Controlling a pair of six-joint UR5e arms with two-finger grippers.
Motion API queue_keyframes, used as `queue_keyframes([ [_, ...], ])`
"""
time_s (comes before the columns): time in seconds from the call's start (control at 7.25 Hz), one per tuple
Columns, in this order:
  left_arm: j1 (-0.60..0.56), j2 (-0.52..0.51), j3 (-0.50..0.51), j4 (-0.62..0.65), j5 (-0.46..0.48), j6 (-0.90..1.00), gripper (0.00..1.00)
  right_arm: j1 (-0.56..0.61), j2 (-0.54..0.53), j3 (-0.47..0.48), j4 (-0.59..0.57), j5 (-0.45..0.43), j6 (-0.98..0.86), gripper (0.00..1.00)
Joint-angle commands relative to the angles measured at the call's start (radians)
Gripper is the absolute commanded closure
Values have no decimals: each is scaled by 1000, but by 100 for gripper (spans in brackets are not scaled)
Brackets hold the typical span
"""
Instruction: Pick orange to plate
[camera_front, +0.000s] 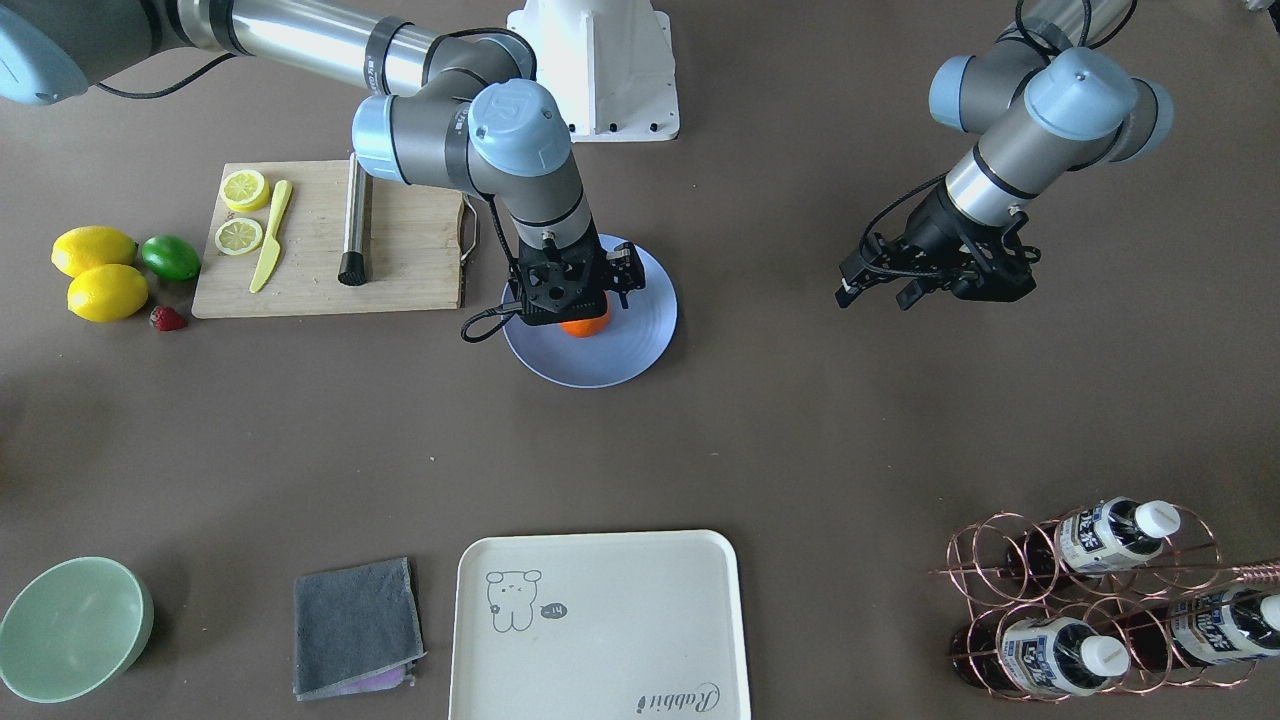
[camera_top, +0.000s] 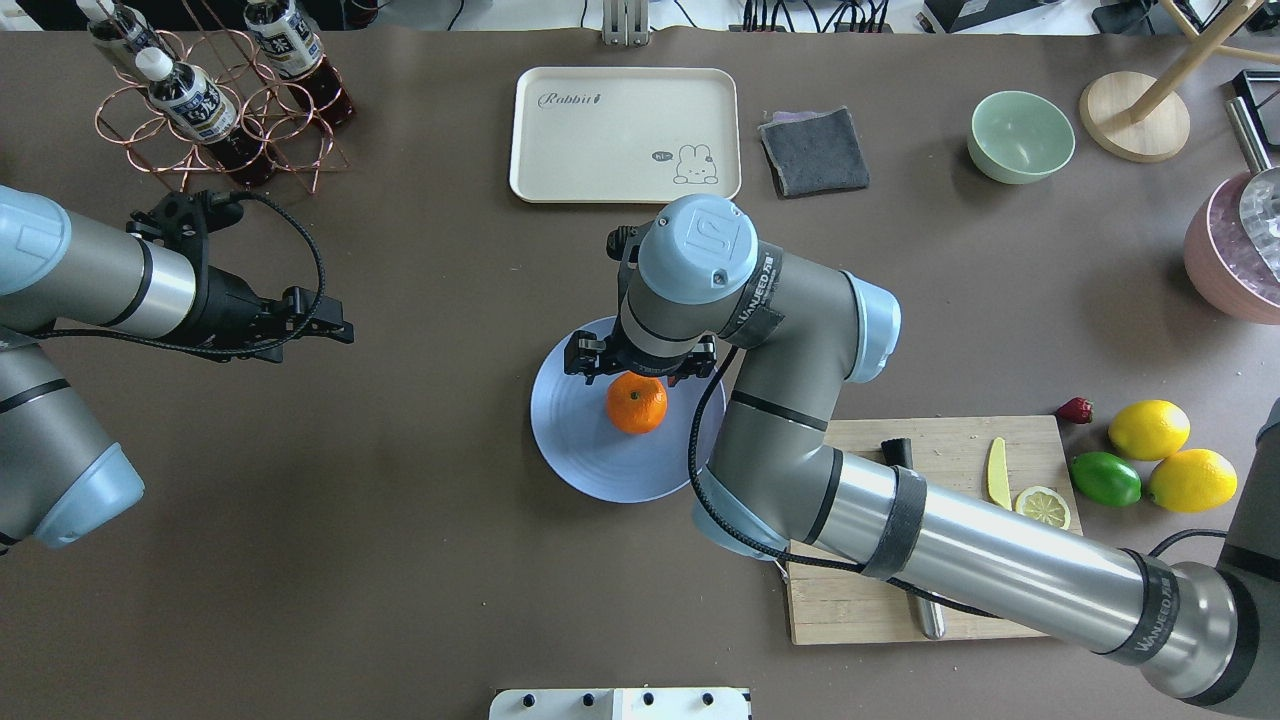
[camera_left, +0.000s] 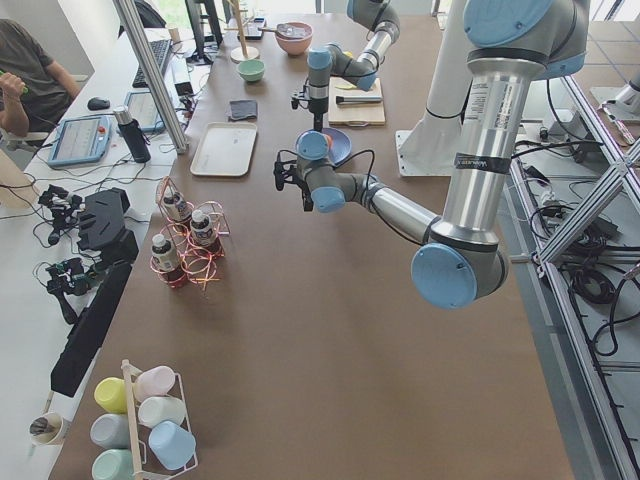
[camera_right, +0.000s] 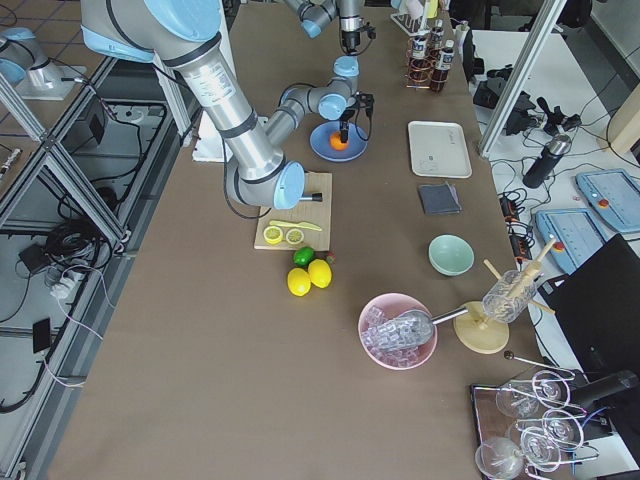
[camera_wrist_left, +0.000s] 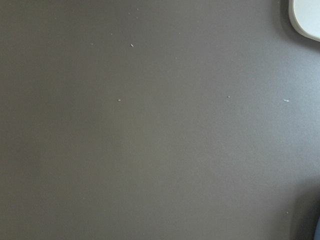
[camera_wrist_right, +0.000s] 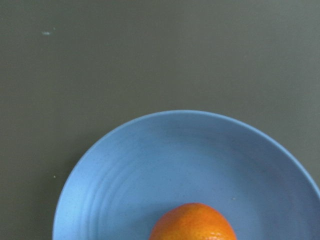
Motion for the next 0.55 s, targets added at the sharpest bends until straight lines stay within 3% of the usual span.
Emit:
queue_keyframes([
  [0.0, -85, 26, 0, 91, -47, 129, 3, 170, -153, 271, -205, 142, -144, 0],
  [0.14, -174, 28, -6, 253, -101, 306, 3, 288, -266, 332, -233, 205, -335, 0],
  [0.41, -338, 29, -14, 497, -180, 626, 3, 541, -463, 334, -234, 358, -707, 0],
])
